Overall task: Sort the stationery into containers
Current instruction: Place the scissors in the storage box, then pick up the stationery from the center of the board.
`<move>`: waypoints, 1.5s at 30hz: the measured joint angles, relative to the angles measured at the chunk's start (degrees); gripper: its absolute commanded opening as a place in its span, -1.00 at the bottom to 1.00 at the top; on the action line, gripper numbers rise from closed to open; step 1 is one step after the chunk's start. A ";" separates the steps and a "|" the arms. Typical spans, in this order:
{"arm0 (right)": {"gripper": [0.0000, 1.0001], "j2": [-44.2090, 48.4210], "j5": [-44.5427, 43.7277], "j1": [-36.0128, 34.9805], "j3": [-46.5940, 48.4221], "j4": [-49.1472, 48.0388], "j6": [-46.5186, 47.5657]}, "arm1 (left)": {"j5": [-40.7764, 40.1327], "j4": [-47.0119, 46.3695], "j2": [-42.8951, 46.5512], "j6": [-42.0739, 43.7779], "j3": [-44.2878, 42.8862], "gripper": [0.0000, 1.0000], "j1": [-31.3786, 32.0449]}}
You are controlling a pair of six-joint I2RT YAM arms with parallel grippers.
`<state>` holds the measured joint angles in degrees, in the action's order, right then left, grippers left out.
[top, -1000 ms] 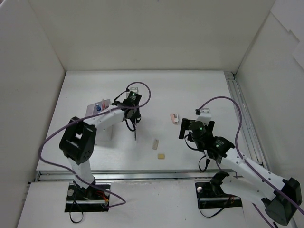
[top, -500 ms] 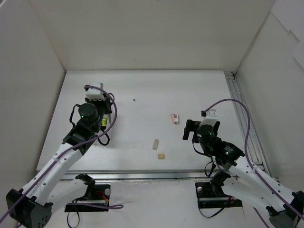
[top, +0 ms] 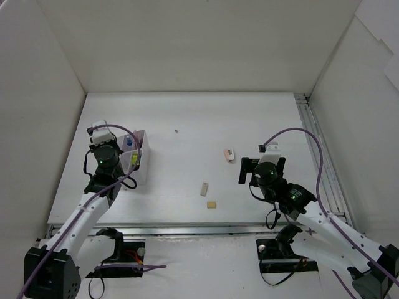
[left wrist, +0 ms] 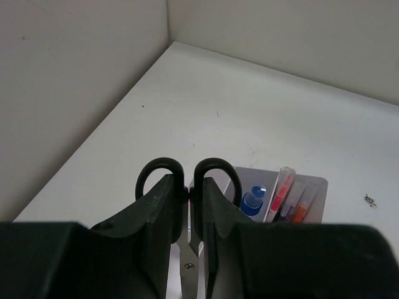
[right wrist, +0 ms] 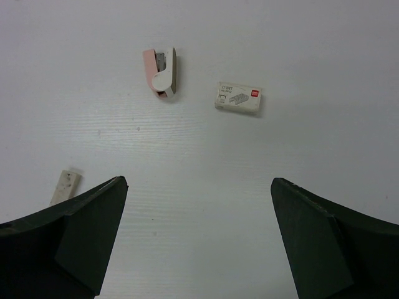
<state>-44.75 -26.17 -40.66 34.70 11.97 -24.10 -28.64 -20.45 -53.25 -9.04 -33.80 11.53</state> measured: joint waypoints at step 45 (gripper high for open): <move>0.96 -39.32 27.52 22.27 17.16 2.80 48.54 | 40.50 28.00 4.17 -4.72 -9.03 0.99 5.40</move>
<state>-84.07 1.34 -18.39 51.86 14.76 24.45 11.86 7.55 -49.08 -13.76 -42.83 16.93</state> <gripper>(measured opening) 0.978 0.996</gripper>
